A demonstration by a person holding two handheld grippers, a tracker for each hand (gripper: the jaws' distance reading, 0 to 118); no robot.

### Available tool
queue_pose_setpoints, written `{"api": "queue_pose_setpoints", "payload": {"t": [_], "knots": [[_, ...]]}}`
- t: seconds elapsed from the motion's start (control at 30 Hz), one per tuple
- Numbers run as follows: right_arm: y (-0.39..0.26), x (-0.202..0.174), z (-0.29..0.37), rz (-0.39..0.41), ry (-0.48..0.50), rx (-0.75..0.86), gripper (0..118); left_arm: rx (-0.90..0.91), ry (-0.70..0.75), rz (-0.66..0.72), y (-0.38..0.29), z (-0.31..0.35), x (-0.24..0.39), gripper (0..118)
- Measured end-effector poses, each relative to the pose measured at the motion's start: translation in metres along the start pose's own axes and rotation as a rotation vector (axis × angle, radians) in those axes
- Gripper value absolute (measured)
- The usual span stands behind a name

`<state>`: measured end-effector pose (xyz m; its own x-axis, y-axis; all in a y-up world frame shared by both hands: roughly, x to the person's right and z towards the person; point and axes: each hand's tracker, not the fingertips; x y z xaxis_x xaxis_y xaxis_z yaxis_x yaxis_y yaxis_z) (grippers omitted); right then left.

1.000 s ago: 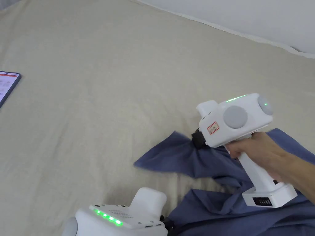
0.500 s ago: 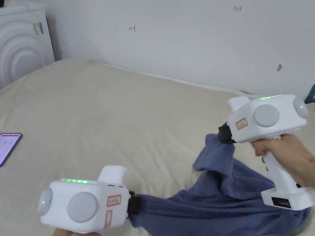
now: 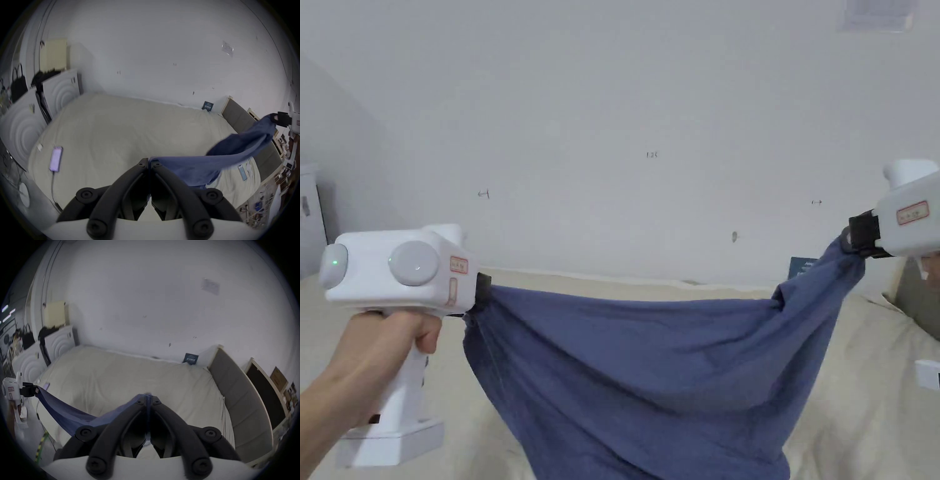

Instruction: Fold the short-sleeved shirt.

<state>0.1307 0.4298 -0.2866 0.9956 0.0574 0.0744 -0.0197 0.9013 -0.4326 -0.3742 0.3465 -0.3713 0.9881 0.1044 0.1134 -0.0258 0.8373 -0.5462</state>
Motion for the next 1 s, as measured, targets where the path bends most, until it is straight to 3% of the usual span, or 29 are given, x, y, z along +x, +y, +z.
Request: {"api": "queue_pose_setpoints", "payload": {"t": [0.13,0.27,0.57,1.0], "knots": [[0.005,0.009,0.024,-0.007,-0.061,0.047,4,0.057,0.031,-0.015,0.033,0.027,0.013,0],[0.012,0.024,0.041,-0.092,-0.066,0.099,4,0.098,0.081,-0.023,0.059,0.047,0.015,0],[0.02,0.042,0.054,-0.145,-0.079,0.133,4,0.117,0.113,0.024,0.089,0.07,0.0,0],[0.054,0.035,0.048,-0.107,-0.087,0.159,4,0.14,0.158,0.01,0.109,0.063,-0.001,0]]}}
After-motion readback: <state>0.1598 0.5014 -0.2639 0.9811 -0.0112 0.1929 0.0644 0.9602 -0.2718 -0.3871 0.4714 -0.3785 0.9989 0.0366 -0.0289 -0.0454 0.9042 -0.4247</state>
